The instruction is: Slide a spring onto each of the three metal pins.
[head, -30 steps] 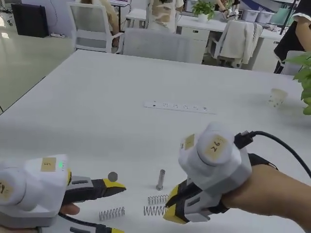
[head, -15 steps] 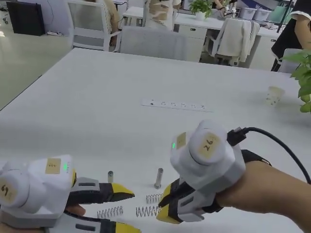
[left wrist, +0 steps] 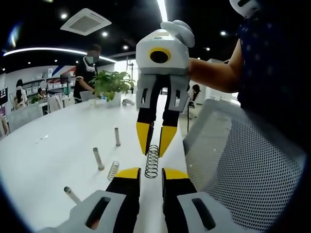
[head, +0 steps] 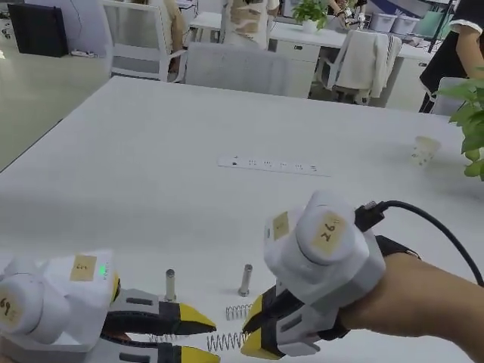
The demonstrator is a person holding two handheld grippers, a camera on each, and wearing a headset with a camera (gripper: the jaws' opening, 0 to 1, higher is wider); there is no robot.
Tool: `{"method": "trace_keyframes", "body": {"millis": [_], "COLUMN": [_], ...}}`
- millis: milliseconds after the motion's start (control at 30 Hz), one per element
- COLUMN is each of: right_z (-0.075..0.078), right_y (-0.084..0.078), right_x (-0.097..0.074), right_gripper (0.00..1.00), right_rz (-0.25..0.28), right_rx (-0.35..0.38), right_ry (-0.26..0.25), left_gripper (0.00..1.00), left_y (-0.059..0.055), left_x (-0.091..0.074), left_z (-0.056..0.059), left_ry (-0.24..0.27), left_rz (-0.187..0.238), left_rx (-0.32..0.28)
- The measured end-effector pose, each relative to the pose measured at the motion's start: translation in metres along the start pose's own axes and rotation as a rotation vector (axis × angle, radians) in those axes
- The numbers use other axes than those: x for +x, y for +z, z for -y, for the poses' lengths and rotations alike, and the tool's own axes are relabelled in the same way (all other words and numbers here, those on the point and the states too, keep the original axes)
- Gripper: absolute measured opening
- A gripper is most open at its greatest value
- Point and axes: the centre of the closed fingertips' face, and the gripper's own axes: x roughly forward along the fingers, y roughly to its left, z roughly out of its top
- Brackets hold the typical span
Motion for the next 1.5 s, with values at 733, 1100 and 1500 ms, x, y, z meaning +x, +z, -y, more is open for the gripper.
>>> {"method": "trace_keyframes", "body": {"millis": [733, 1100, 1500], "right_z": [-0.006, -0.005, -0.004], "right_y": [0.003, 0.003, 0.0], "right_x": [-0.003, -0.002, 0.005], "right_gripper": [0.09, 0.1, 0.1], "right_rz": [0.022, 0.038, 0.031], "right_rx": [-0.015, -0.005, 0.004], "right_ry": [0.01, 0.012, 0.027], "left_gripper": [0.02, 0.02, 0.02], "left_y": [0.002, 0.004, 0.014], "left_x": [-0.001, -0.002, -0.004], "left_z": [0.007, 0.006, 0.006], "left_ry": [-0.023, -0.026, -0.022], "left_rz": [-0.001, 0.008, 0.038], "left_rx": [0.037, 0.035, 0.042]}}
